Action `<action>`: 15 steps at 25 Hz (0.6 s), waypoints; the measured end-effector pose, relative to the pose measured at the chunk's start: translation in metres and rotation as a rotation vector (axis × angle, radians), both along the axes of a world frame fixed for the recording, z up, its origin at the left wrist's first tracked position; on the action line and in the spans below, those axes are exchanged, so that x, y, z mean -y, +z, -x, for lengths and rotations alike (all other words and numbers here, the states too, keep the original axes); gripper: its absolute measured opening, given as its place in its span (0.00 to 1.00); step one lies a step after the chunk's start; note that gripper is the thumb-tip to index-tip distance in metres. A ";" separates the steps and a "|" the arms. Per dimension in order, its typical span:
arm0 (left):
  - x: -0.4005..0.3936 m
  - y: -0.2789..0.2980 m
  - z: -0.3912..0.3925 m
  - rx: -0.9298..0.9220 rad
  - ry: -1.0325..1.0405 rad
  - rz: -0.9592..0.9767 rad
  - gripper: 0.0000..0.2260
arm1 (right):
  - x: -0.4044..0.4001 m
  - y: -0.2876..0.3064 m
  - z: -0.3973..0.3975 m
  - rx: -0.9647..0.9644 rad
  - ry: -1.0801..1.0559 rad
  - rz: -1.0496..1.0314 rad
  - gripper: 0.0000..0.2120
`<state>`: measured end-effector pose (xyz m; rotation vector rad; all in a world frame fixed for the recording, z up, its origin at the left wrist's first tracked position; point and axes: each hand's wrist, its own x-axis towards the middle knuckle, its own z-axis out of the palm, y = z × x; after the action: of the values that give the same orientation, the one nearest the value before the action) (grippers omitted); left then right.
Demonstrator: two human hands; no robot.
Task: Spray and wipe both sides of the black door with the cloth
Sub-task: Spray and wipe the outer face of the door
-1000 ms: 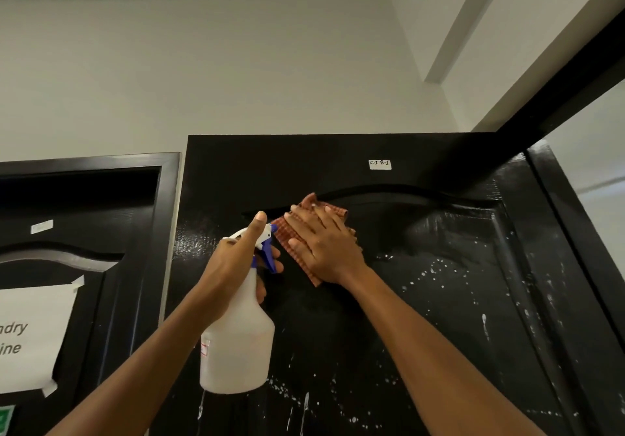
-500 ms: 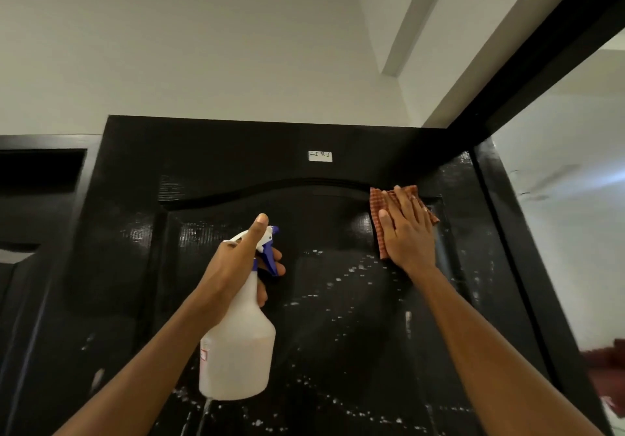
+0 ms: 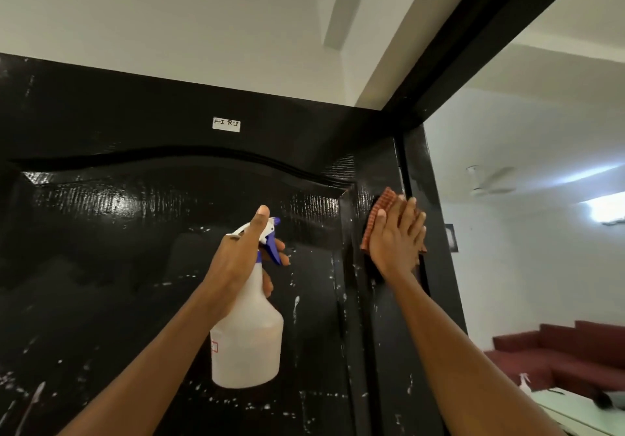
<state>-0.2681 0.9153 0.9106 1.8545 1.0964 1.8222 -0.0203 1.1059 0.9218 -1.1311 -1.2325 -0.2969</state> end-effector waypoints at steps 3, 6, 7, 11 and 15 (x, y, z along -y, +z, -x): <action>-0.004 0.013 -0.008 0.003 0.015 -0.030 0.32 | 0.005 0.055 0.032 0.175 -0.008 -0.123 0.32; -0.009 0.015 -0.012 -0.012 0.022 -0.028 0.32 | 0.008 0.090 0.043 0.293 0.011 -0.194 0.29; -0.010 0.013 -0.014 -0.010 0.027 -0.021 0.32 | 0.005 0.087 0.040 0.317 0.013 -0.205 0.29; -0.015 -0.002 -0.025 -0.020 0.025 0.014 0.30 | -0.004 0.013 0.026 0.353 -0.039 -0.227 0.29; -0.016 -0.013 -0.042 -0.001 0.009 0.046 0.30 | 0.002 -0.074 0.021 0.382 -0.040 -0.144 0.29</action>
<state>-0.2260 0.9308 0.8977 1.8273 1.1398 1.7857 -0.0412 1.1038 0.8475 -1.0027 -1.4965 -0.6450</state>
